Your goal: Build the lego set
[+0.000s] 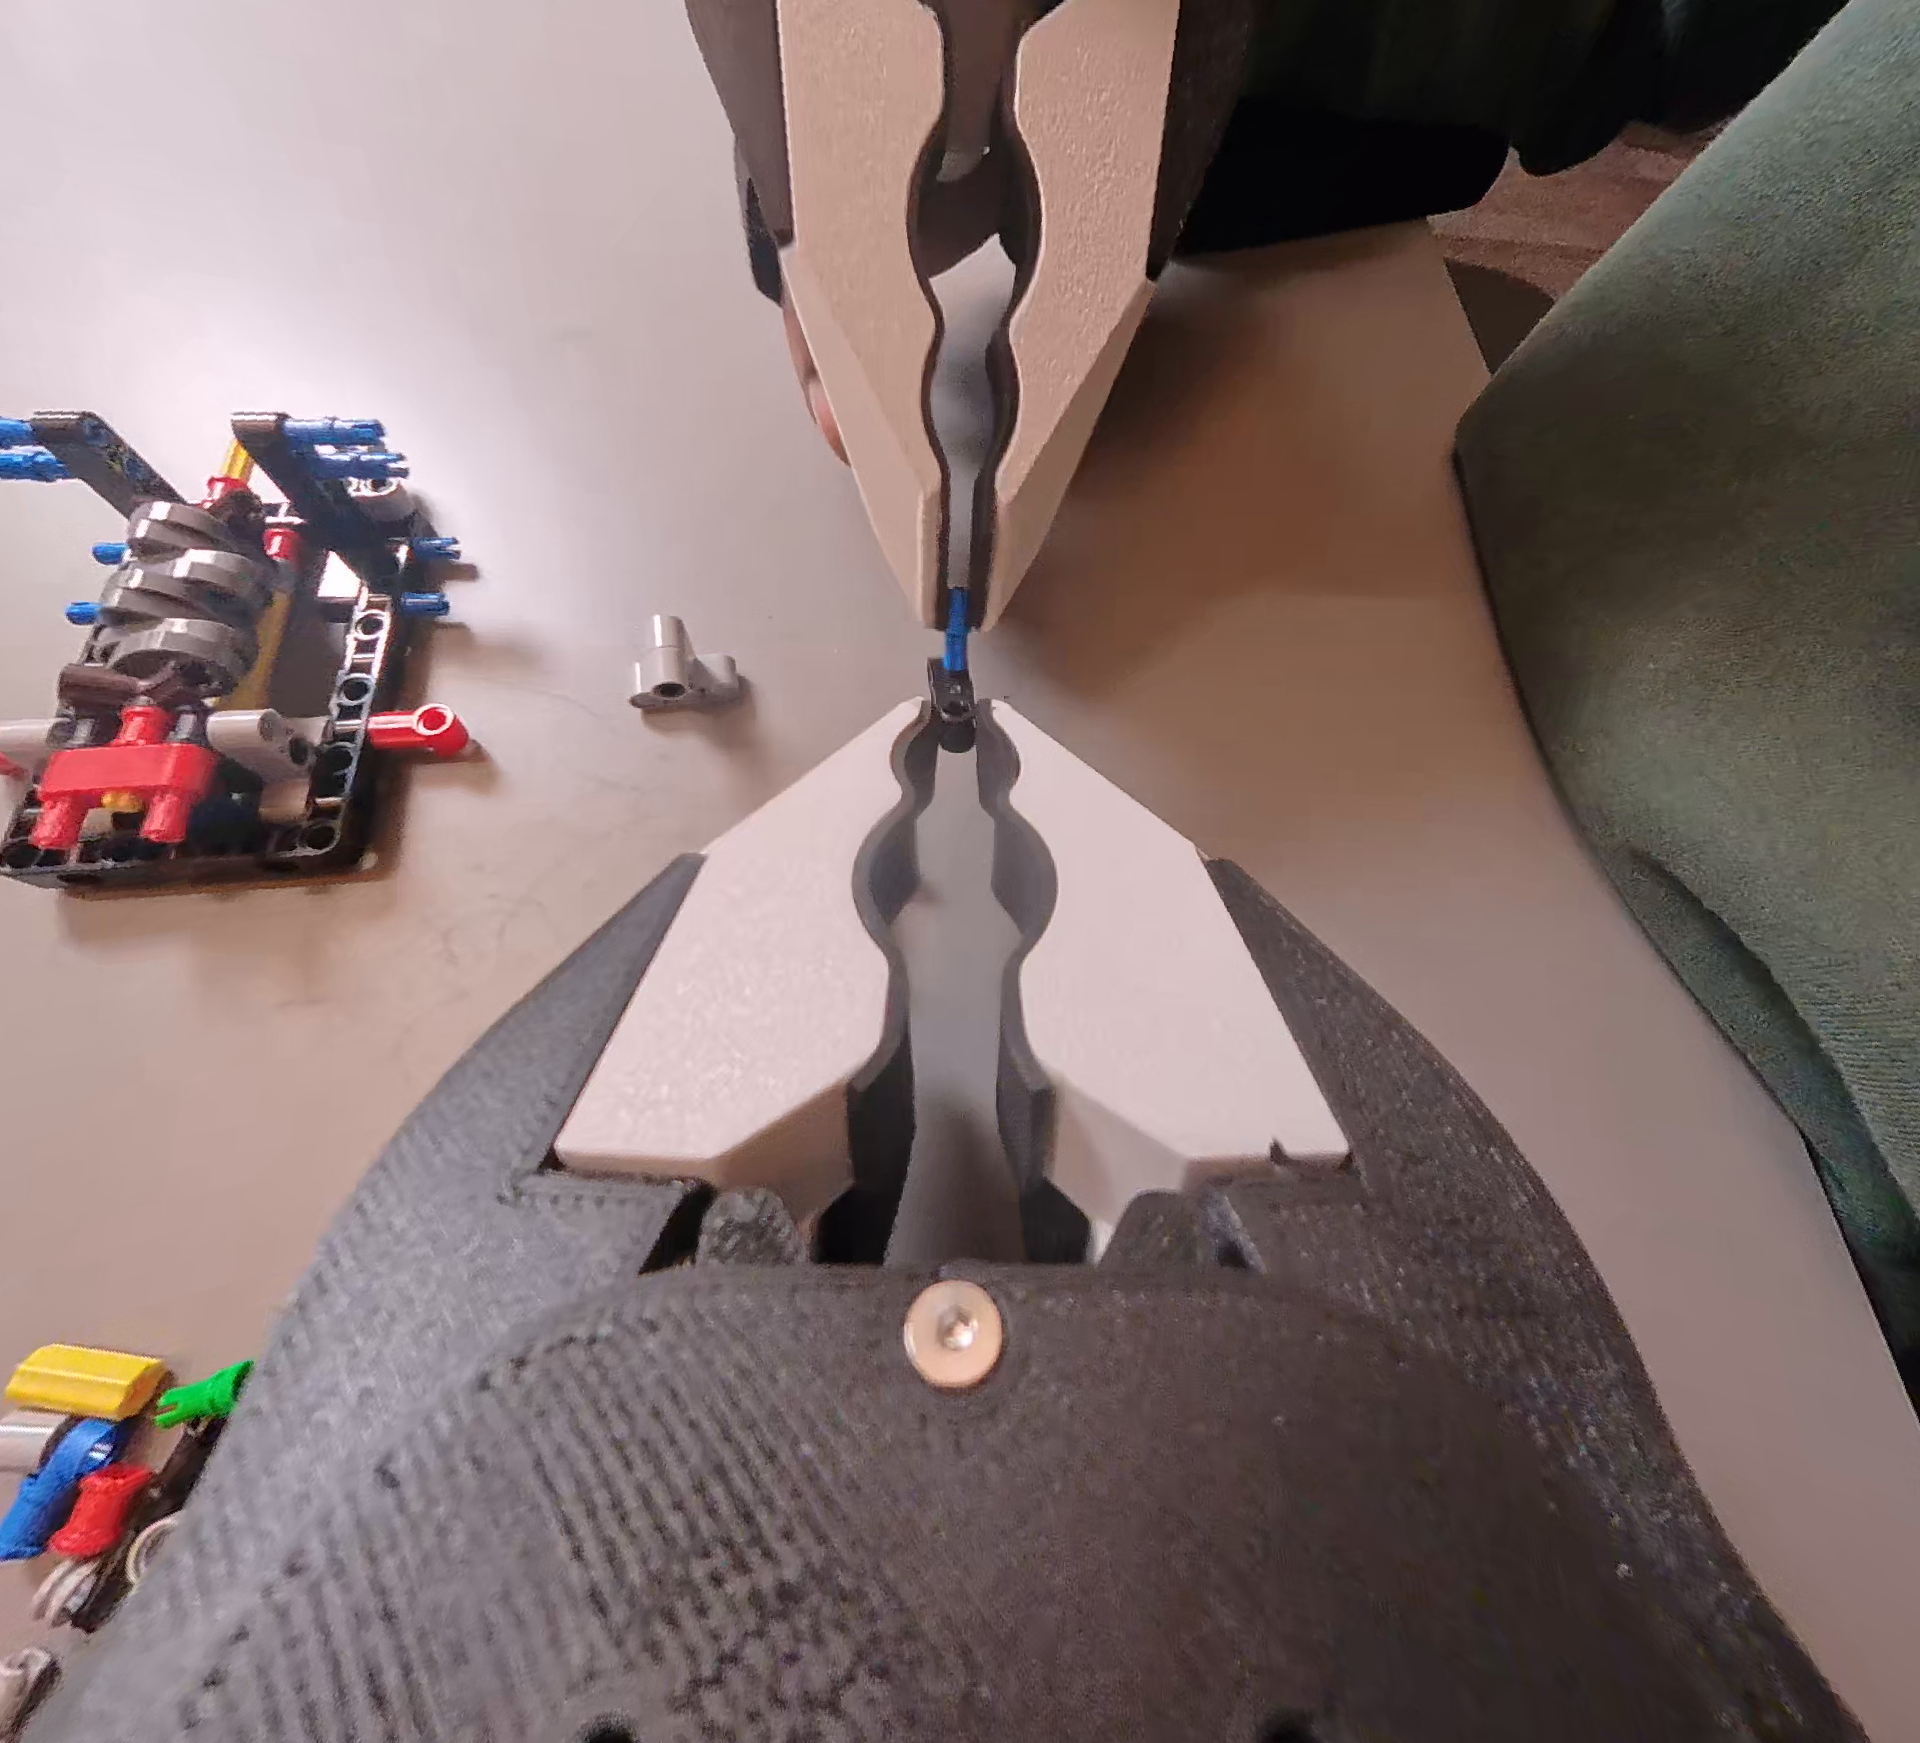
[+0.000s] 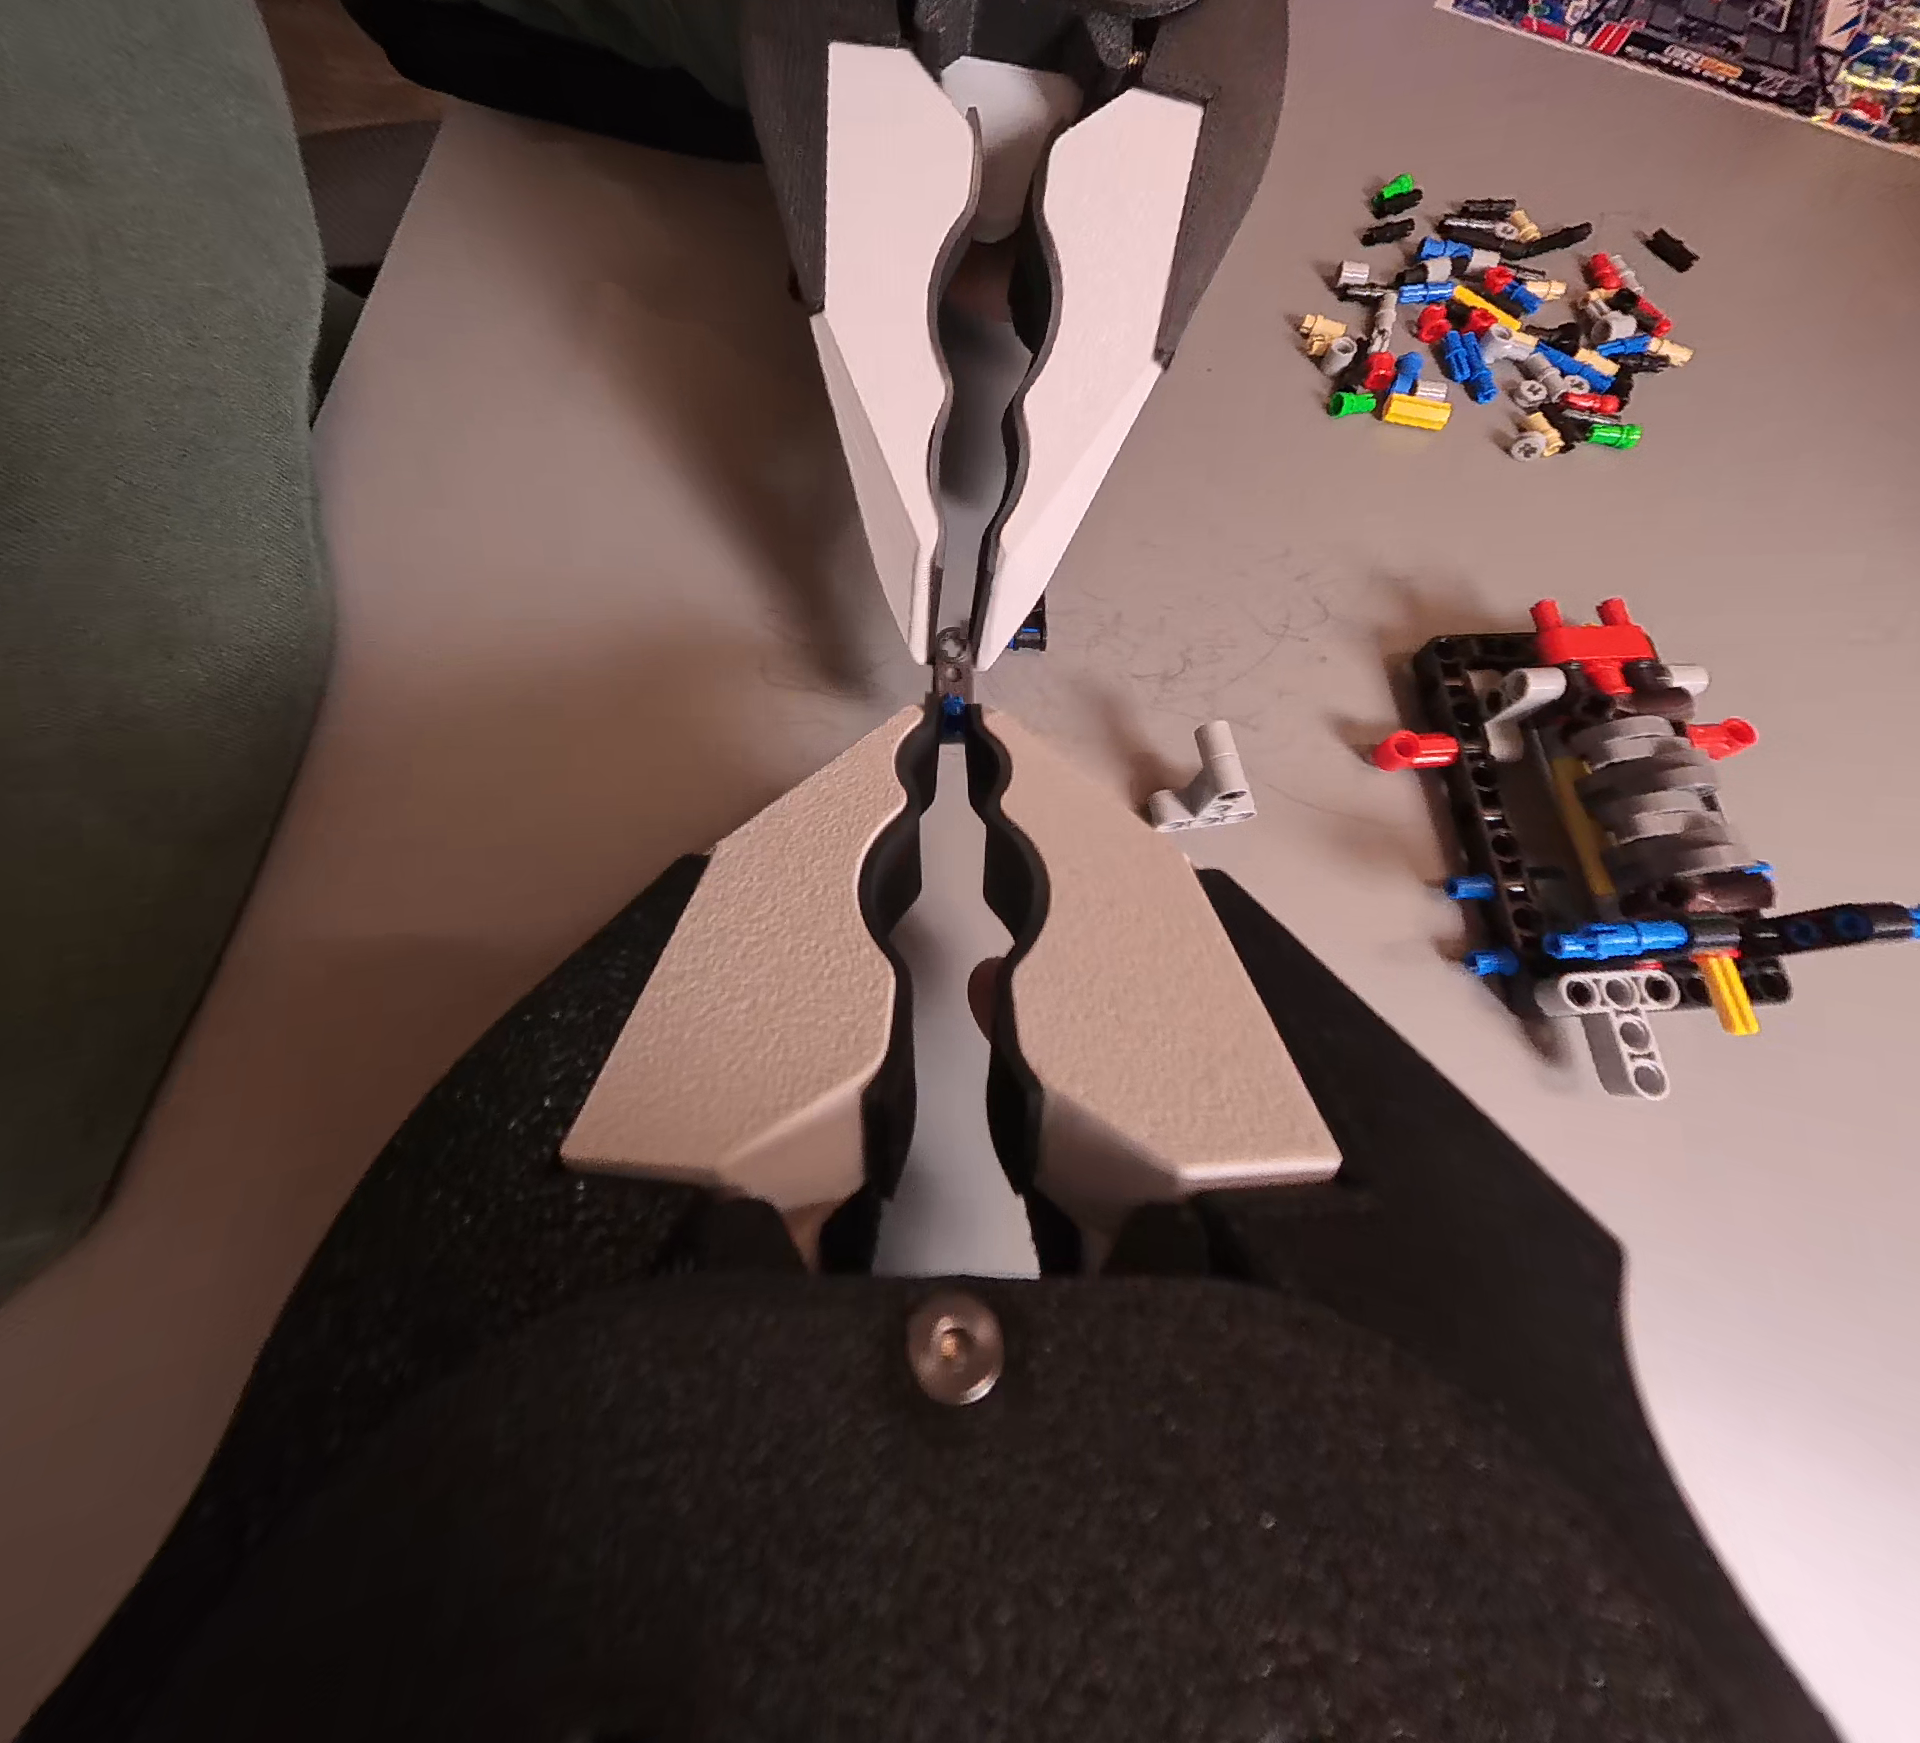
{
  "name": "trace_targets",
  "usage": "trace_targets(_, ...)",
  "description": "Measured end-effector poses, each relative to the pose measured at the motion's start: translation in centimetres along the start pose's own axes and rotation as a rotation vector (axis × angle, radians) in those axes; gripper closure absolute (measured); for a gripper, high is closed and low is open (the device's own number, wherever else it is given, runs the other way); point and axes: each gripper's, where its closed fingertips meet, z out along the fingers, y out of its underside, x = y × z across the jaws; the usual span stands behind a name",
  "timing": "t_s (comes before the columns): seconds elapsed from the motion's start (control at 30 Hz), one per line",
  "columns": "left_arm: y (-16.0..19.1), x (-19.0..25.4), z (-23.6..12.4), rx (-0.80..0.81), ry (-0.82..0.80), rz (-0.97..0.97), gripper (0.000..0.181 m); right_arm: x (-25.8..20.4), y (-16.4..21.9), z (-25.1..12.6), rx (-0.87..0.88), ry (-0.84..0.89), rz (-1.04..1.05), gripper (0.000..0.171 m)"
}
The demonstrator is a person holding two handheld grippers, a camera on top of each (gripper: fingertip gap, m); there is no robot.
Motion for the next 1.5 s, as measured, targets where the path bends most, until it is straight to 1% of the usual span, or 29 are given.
trace_targets(0.33,1.1,0.2,0.9,-0.054,-0.003,0.017,0.176,-0.4,1.2,1.2,-0.063,0.002,-0.022,0.168)
trace_targets(0.6,0.9,-0.1,0.9,-0.041,-0.034,0.047,0.176,-0.1,1.3,1.1,-0.043,0.019,-0.022,0.168)
trace_targets(0.67,0.0,-0.3,0.5,0.013,-0.043,0.039,0.176,0.2,0.4,0.5,0.025,0.019,0.001,0.169)
trace_targets(0.73,-1.7,-0.5,-0.6,0.115,-0.031,-0.003,0.176,0.7,-1.5,-0.7,0.163,0.015,0.044,0.169)
trace_targets(0.8,-3.0,-0.6,-1.7,0.198,-0.013,-0.042,0.176,1.1,-2.9,-1.6,0.262,0.019,0.067,0.168)
trace_targets(0.87,-3.6,-0.5,-2.3,0.236,0.005,-0.058,0.176,1.3,-3.6,-2.0,0.313,0.022,0.076,0.169)
trace_targets(0.97,-3.7,-0.3,-2.4,0.24,0.015,-0.056,0.176,1.3,-3.9,-2.0,0.335,0.023,0.08,0.169)
trace_targets(1.23,-3.3,-0.7,-2.0,0.194,-0.059,-0.002,0.176,1.4,-3.9,-1.7,0.307,0.041,0.08,0.169)
trace_targets(1.4,-3.1,-1.7,-1.8,0.148,-0.186,0.07,0.176,2.1,-3.5,-1.4,0.232,0.109,0.114,0.169)
trace_targets(1.5,-2.8,-2.3,-1.7,0.107,-0.265,0.127,0.176,2.7,-3.2,-1.1,0.177,0.153,0.171,0.169)
